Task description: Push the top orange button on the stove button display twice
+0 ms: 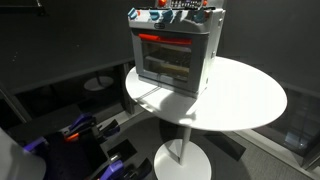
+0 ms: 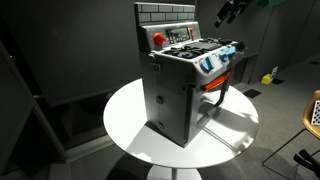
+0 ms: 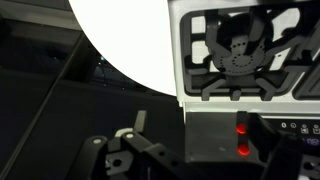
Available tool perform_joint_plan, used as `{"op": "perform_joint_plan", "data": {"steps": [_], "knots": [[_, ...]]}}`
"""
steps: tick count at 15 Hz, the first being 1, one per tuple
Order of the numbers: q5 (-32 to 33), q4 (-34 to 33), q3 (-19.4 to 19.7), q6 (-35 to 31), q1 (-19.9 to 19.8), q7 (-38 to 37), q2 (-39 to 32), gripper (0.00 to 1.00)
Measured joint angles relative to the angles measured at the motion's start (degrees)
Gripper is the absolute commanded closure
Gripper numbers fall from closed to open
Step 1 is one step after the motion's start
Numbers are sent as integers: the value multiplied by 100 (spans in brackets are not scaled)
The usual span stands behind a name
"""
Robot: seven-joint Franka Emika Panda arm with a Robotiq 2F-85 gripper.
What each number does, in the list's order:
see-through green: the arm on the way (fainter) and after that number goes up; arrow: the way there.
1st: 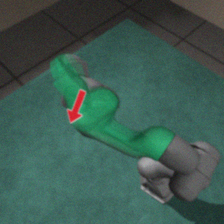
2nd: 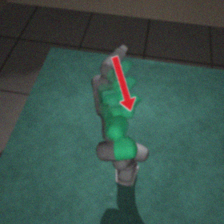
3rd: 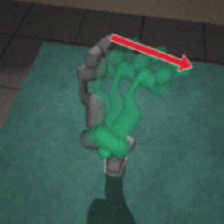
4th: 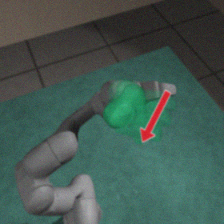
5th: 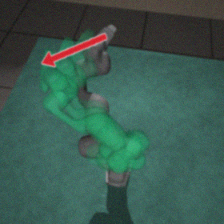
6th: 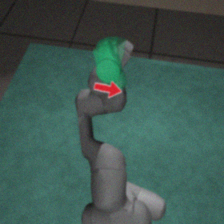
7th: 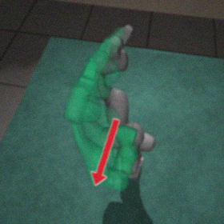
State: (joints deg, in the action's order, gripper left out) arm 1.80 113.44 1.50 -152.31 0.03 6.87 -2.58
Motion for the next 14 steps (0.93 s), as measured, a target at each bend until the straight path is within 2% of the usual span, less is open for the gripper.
{"op": "perform_joint_plan", "data": {"steps": [14], "knots": [[-619,-1013,-251,-22,-10,48,-971,0]]}}
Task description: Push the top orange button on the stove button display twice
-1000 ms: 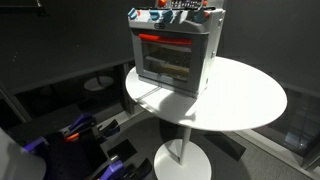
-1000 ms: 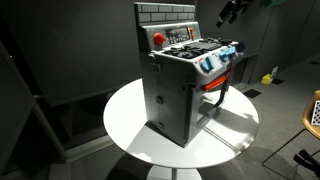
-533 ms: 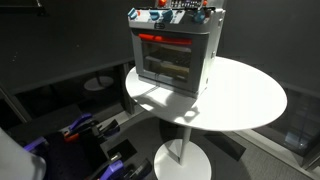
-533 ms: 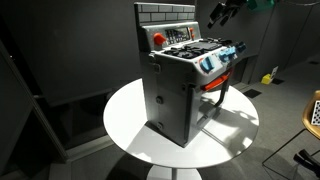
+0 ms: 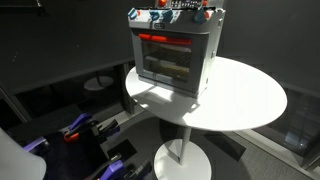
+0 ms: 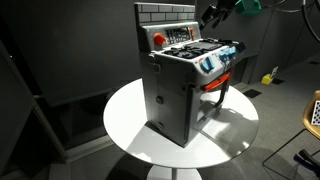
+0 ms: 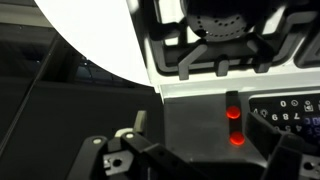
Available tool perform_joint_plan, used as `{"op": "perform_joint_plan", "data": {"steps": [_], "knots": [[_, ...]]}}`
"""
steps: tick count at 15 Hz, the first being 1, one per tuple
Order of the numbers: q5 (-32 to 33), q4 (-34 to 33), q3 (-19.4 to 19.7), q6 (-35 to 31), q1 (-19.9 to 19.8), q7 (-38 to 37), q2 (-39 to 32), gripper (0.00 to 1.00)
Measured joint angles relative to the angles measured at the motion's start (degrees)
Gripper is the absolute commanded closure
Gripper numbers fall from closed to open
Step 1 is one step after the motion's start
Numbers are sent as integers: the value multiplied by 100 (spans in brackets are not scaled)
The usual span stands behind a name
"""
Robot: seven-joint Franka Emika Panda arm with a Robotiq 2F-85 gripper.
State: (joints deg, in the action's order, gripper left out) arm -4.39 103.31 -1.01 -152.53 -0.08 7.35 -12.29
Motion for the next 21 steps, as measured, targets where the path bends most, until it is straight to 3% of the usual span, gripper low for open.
{"op": "perform_joint_plan", "data": {"steps": [21], "knots": [[-34,-817,-177,0,-143,81,-758,0]]}}
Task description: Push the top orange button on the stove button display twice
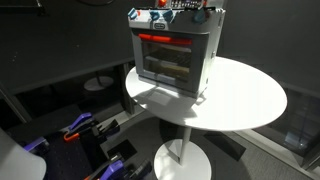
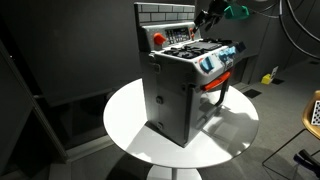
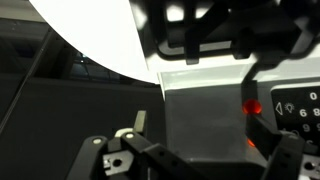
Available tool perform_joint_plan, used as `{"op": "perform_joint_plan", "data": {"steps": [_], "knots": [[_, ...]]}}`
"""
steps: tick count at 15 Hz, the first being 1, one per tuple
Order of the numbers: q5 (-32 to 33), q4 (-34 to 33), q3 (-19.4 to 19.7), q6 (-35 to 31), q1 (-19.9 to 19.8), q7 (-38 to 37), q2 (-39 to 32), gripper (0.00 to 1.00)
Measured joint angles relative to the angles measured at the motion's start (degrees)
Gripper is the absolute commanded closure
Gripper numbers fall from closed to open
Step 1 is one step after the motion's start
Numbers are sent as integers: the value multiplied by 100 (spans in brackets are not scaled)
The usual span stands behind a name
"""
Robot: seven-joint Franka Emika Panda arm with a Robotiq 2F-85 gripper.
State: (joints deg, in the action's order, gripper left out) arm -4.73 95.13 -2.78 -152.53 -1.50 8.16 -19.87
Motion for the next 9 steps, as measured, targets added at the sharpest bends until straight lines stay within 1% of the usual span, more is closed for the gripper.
{"op": "perform_joint_plan", "data": {"steps": [9], "knots": [[-123,-126,-174,7,-176,379,-102,0]]}}
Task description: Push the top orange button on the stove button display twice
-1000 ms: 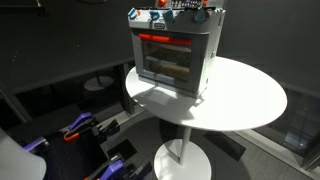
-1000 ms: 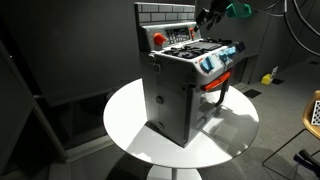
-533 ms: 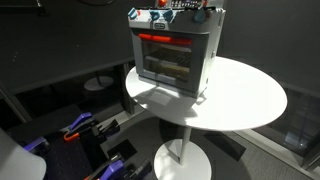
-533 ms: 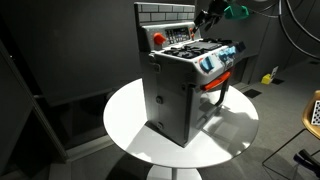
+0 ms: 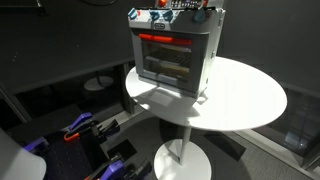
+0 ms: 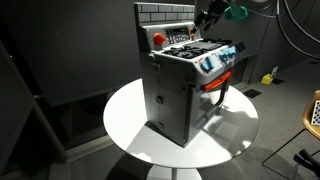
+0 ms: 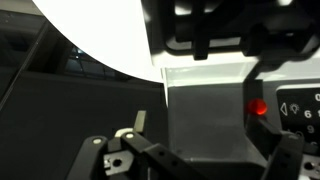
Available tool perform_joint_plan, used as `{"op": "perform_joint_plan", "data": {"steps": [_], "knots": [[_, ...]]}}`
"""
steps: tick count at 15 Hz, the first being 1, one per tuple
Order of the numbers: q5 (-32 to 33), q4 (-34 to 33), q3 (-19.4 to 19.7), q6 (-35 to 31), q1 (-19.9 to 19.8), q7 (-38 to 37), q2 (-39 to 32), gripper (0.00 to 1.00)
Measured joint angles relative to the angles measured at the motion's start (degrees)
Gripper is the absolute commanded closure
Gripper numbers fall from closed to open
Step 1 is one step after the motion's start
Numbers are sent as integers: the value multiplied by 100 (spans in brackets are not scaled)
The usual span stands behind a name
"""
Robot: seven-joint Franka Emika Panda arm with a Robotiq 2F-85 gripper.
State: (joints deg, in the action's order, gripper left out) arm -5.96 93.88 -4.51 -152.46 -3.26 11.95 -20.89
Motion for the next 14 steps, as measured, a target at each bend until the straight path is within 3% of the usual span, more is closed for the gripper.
{"op": "perform_joint_plan", "data": {"steps": [14], "knots": [[-387,505,-134,34,-72,163,516,0]]}}
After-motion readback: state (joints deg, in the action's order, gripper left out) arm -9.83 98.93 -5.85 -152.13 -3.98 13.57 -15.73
